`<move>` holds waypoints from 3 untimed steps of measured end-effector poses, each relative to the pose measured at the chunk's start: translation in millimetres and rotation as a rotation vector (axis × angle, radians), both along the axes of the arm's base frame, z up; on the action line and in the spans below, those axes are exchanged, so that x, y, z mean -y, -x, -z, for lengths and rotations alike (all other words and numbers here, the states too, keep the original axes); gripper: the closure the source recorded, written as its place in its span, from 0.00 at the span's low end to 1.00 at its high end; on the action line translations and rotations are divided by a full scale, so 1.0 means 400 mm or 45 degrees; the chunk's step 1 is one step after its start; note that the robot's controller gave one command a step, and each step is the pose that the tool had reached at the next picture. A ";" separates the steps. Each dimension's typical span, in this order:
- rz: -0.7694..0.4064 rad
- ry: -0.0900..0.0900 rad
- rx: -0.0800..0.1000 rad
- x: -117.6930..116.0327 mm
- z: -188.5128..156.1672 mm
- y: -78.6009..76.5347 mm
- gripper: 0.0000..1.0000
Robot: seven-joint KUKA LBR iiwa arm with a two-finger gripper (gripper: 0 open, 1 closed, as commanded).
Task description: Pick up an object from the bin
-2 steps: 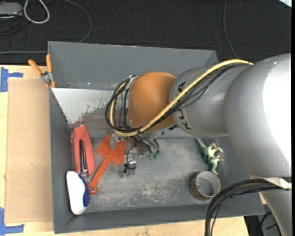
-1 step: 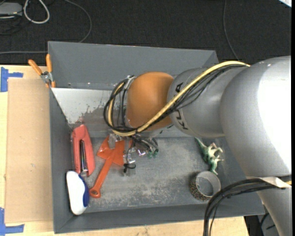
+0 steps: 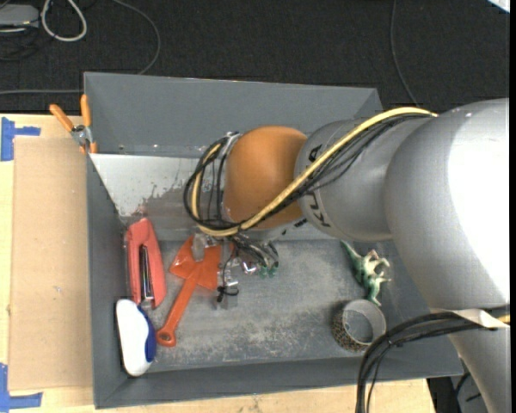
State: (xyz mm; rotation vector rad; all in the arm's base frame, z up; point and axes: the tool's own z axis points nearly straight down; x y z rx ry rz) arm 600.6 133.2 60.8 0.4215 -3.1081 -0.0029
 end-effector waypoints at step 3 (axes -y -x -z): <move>-0.002 -0.002 -0.001 -0.003 -0.002 0.000 1.00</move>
Offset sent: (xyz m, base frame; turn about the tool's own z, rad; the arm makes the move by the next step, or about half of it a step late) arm -0.0001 0.0005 0.0004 -0.0038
